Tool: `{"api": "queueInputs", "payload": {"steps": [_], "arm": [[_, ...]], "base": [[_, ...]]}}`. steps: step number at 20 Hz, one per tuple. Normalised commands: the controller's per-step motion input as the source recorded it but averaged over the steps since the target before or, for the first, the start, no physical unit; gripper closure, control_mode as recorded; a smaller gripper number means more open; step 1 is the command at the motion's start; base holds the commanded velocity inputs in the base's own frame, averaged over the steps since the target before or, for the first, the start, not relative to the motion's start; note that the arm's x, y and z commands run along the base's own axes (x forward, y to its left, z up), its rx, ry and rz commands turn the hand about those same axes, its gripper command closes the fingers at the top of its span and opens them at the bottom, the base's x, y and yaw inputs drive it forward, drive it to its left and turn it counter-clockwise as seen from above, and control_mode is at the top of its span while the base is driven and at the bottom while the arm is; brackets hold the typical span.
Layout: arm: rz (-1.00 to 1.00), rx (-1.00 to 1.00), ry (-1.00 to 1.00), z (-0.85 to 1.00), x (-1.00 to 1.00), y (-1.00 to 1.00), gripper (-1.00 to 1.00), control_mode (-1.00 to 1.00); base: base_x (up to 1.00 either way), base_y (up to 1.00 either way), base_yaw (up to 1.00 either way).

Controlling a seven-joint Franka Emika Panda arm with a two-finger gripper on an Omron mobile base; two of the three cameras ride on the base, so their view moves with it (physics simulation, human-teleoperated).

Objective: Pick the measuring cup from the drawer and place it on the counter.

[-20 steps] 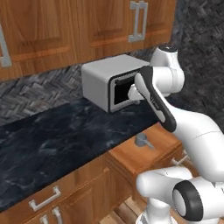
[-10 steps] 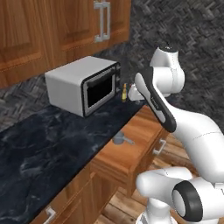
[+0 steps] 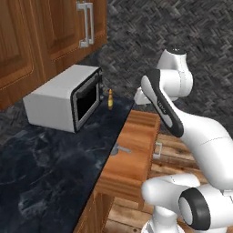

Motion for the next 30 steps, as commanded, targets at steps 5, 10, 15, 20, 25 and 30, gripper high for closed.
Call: {"api": "queueInputs", "payload": {"steps": [5, 10, 15, 20, 25, 30], "arm": [[0.00, 0.00, 0.00, 0.00, 0.00, 0.00, -1.00, 1.00], [-0.14, 0.00, 0.00, 0.00, 0.00, 0.13, -1.00, -1.00], [-0.19, 0.00, 0.03, -0.14, 0.00, -0.13, -1.00, -1.00], [-0.14, 0.00, 0.10, -0.50, 0.00, -0.46, -1.00, -1.00], [-0.05, 0.00, 0.14, -0.75, 0.00, -0.25, -1.00, -1.00], [0.00, 0.00, 0.22, -0.92, 0.00, -0.11, -1.00, -1.00]], "base": [[0.00, 0.63, -0.41], [-0.01, 0.39, -0.25], [0.00, 0.00, 0.00], [0.00, 0.00, 0.00], [0.00, 0.00, 0.00], [0.00, 0.00, 0.00]]}}
